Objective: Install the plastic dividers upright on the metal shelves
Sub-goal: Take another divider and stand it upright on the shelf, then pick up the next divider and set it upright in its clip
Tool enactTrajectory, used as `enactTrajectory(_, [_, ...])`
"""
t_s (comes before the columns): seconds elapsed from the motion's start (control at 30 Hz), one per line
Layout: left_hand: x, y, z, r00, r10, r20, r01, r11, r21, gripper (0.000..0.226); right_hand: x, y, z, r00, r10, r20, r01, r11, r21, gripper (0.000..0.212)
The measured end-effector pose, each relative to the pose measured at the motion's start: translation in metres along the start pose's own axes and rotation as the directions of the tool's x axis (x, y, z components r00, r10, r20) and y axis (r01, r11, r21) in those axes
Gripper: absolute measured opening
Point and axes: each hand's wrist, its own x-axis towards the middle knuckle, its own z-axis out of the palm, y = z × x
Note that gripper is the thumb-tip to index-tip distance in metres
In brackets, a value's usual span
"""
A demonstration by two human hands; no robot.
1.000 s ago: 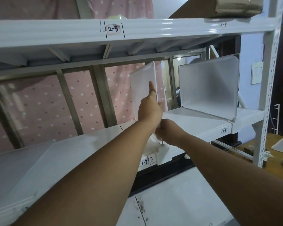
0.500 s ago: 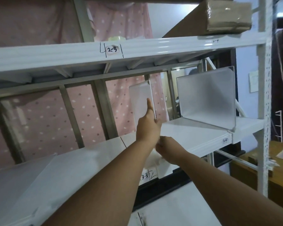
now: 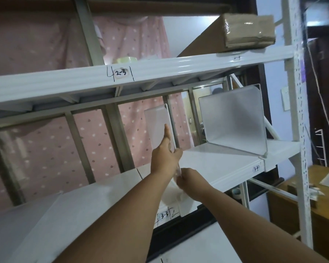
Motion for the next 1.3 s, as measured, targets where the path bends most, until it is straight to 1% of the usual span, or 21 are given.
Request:
enactTrajectory(0.07, [0.000,-0.001,-0.002,1.000,-0.011,0.013,0.011,1.000,-0.014,0.095,-0.001,-0.001,-0.001,1.000,0.013,0.007,-0.013,1.000,0.018,0.025])
enactTrajectory(0.2, [0.003,-0.001,-0.006,0.999,-0.011,0.047,0.011,1.000,0.013,0.100,-0.002,-0.003,-0.002,0.998,0.048,0.042,-0.053,0.990,0.129,0.025])
enactTrajectory(0.27, [0.004,-0.002,-0.010,0.998,-0.024,0.053,0.021,0.999,0.043,0.102,-0.003,-0.006,-0.005,0.997,0.072,0.034,-0.076,0.990,0.118,0.024])
enactTrajectory(0.33, [0.005,-0.005,-0.012,0.996,-0.051,0.072,0.044,0.994,0.096,0.103,-0.004,-0.007,-0.006,0.995,0.092,0.041,-0.094,0.995,0.046,0.028])
enactTrajectory(0.37, [0.007,-0.007,-0.014,0.994,-0.068,0.090,0.056,0.990,0.127,0.106,-0.006,-0.008,-0.006,0.994,0.098,0.039,-0.098,0.995,0.005,0.030])
enactTrajectory(0.43, [0.006,-0.009,-0.020,0.985,-0.097,0.140,0.072,0.982,0.174,0.118,-0.012,-0.009,-0.011,0.992,0.121,0.023,-0.121,0.993,-0.003,0.032])
enactTrajectory(0.47, [0.005,-0.010,-0.024,0.980,-0.110,0.166,0.077,0.979,0.191,0.124,-0.014,-0.010,-0.015,0.990,0.141,0.017,-0.142,0.990,0.026,0.042])
enactTrajectory(0.53, [0.000,-0.015,-0.037,0.971,-0.126,0.205,0.080,0.972,0.220,0.131,-0.021,-0.017,-0.023,0.983,0.185,-0.008,-0.184,0.982,0.032,0.084])
enactTrajectory(0.57, [-0.004,-0.016,-0.046,0.968,-0.133,0.214,0.083,0.970,0.227,0.131,-0.026,-0.023,-0.027,0.981,0.194,-0.013,-0.193,0.981,0.023,0.095])
enactTrajectory(0.67, [-0.012,-0.025,-0.078,0.963,-0.120,0.241,0.075,0.979,0.190,0.119,-0.037,-0.040,-0.035,0.976,0.214,-0.030,-0.214,0.977,-0.011,0.104])
enactTrajectory(0.73, [-0.019,-0.034,-0.104,0.964,-0.101,0.245,0.055,0.980,0.189,0.106,-0.047,-0.057,-0.036,0.970,0.241,-0.045,-0.243,0.969,-0.053,0.099])
enactTrajectory(0.77, [-0.022,-0.040,-0.118,0.967,-0.101,0.234,0.052,0.977,0.206,0.104,-0.051,-0.064,-0.035,0.964,0.257,-0.062,-0.262,0.962,-0.082,0.090])
enactTrajectory(0.8, [-0.027,-0.045,-0.130,0.968,-0.107,0.225,0.058,0.975,0.216,0.104,-0.056,-0.072,-0.036,0.958,0.278,-0.070,-0.285,0.951,-0.116,0.077])
enactTrajectory(0.87, [-0.037,-0.059,-0.157,0.967,-0.125,0.222,0.077,0.974,0.212,0.103,-0.066,-0.090,-0.037,0.930,0.363,-0.056,-0.367,0.909,-0.197,0.054])
enactTrajectory(0.9, [-0.043,-0.065,-0.172,0.966,-0.132,0.221,0.083,0.972,0.218,0.099,-0.069,-0.099,-0.036,0.911,0.411,-0.028,-0.407,0.887,-0.217,0.052])
enactTrajectory(0.97, [-0.051,-0.077,-0.197,0.963,-0.148,0.224,0.098,0.971,0.219,0.089,-0.074,-0.118,-0.031,0.880,0.468,0.073,-0.443,0.868,-0.227,0.057])
enactTrajectory(1.0, [-0.054,-0.084,-0.210,0.963,-0.153,0.224,0.103,0.969,0.223,0.083,-0.076,-0.129,-0.025,0.872,0.474,0.124,-0.440,0.869,-0.225,0.057])
enactTrajectory(1.07, [-0.062,-0.099,-0.235,0.963,-0.166,0.212,0.110,0.961,0.254,0.077,-0.076,-0.153,-0.009,0.882,0.445,0.154,-0.405,0.883,-0.237,0.054])
enactTrajectory(1.17, [-0.080,-0.124,-0.277,0.957,-0.239,0.163,0.175,0.927,0.331,0.097,-0.075,-0.189,0.024,0.937,0.321,0.138,-0.275,0.922,-0.274,0.055])
enactTrajectory(1.23, [-0.093,-0.147,-0.308,0.954,-0.272,0.128,0.211,0.909,0.360,0.095,-0.073,-0.212,0.052,0.959,0.210,0.192,-0.159,0.955,-0.249,0.055])
enactTrajectory(1.3, [-0.106,-0.167,-0.338,0.948,-0.307,0.088,0.249,0.883,0.398,0.091,-0.072,-0.231,0.082,0.959,0.108,0.263,-0.047,0.973,-0.227,0.076])
